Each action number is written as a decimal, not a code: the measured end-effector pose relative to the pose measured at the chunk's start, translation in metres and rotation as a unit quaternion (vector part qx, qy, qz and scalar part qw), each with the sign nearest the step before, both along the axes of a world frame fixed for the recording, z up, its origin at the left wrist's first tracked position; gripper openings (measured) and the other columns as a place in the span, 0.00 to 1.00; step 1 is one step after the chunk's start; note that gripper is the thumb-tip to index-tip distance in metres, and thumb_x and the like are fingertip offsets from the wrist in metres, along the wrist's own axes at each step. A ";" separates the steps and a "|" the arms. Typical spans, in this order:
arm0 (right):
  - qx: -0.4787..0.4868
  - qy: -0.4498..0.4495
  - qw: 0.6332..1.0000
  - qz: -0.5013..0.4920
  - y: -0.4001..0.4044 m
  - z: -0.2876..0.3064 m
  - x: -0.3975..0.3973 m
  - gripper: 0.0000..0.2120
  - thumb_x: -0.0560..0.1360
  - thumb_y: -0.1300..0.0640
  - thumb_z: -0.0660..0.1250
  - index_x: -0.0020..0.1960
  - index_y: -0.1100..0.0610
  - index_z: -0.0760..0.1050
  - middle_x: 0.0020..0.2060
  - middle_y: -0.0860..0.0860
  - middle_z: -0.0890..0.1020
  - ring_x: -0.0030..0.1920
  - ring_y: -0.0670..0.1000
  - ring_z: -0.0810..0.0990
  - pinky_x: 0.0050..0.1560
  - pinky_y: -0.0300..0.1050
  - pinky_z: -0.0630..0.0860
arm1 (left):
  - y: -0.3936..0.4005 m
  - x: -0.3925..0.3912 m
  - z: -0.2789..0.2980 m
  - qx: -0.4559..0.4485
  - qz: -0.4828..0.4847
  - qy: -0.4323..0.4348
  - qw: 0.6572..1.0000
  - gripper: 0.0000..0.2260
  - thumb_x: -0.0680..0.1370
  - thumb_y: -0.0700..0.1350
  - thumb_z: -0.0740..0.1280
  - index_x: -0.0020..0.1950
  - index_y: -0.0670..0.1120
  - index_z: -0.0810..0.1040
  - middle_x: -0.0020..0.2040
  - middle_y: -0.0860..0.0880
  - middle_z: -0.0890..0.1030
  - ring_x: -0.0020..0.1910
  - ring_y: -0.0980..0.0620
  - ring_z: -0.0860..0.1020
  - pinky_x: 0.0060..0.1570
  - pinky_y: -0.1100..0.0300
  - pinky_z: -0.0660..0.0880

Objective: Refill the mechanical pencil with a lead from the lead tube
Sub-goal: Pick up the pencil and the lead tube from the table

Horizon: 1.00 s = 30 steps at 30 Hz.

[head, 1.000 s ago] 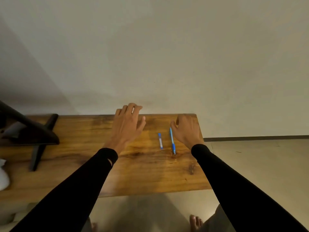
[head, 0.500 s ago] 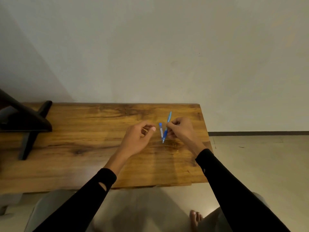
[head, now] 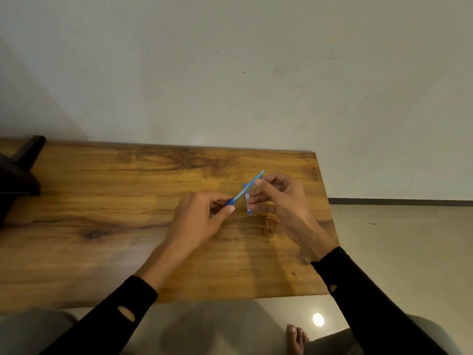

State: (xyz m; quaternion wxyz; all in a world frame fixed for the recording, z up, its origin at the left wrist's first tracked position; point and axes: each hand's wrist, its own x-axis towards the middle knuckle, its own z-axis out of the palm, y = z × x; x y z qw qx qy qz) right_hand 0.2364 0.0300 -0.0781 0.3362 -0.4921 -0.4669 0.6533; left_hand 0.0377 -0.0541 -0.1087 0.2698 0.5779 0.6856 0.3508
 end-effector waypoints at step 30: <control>0.303 -0.443 0.841 0.072 0.025 -0.034 0.026 0.06 0.78 0.55 0.77 0.52 0.52 0.82 0.48 0.45 0.78 0.55 0.49 0.72 0.59 0.51 0.73 | 0.015 -0.013 0.005 -0.005 -0.006 0.083 0.997 0.13 0.79 0.48 0.77 0.64 0.52 0.87 0.54 0.53 0.89 0.51 0.54 0.86 0.55 0.47 0.85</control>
